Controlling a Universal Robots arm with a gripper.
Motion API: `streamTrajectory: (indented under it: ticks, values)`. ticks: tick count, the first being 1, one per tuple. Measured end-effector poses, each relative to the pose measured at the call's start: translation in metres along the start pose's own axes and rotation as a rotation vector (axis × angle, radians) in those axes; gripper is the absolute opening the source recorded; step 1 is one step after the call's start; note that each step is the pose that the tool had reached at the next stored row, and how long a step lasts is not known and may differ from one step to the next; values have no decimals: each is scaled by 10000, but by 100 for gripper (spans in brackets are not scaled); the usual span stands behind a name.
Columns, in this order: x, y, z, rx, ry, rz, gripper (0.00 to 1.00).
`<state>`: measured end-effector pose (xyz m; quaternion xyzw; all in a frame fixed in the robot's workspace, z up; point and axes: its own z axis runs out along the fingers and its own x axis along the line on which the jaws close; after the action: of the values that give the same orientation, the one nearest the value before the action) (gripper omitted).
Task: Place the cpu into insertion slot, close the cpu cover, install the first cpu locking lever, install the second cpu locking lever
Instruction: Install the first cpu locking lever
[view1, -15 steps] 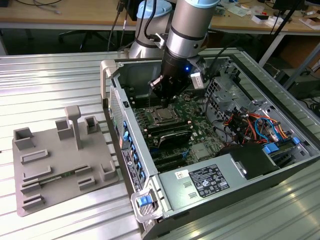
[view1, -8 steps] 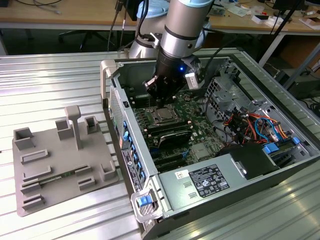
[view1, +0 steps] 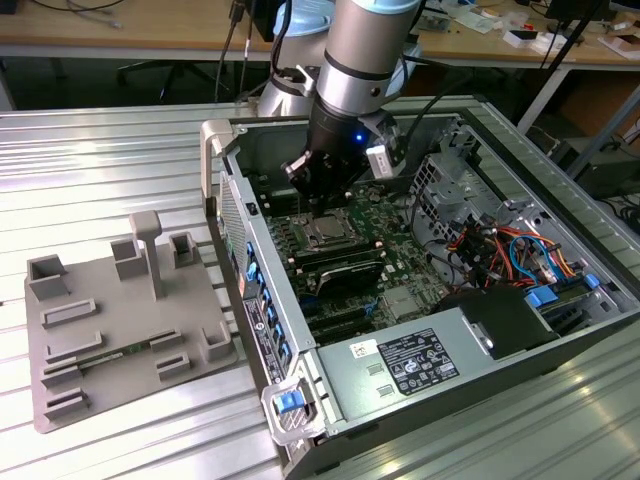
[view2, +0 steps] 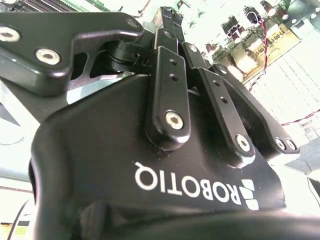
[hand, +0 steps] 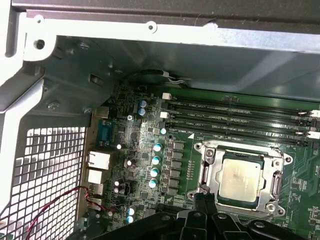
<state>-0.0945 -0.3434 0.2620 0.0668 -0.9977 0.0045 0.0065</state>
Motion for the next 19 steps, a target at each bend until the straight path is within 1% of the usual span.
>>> streamTrajectory:
  ticks: [5,13,19]
  values:
    - [2,2,0,-1,0,3,11]
    - [55,19,1,-1,0,2,11]
    - [76,28,1,0,0,1,11]
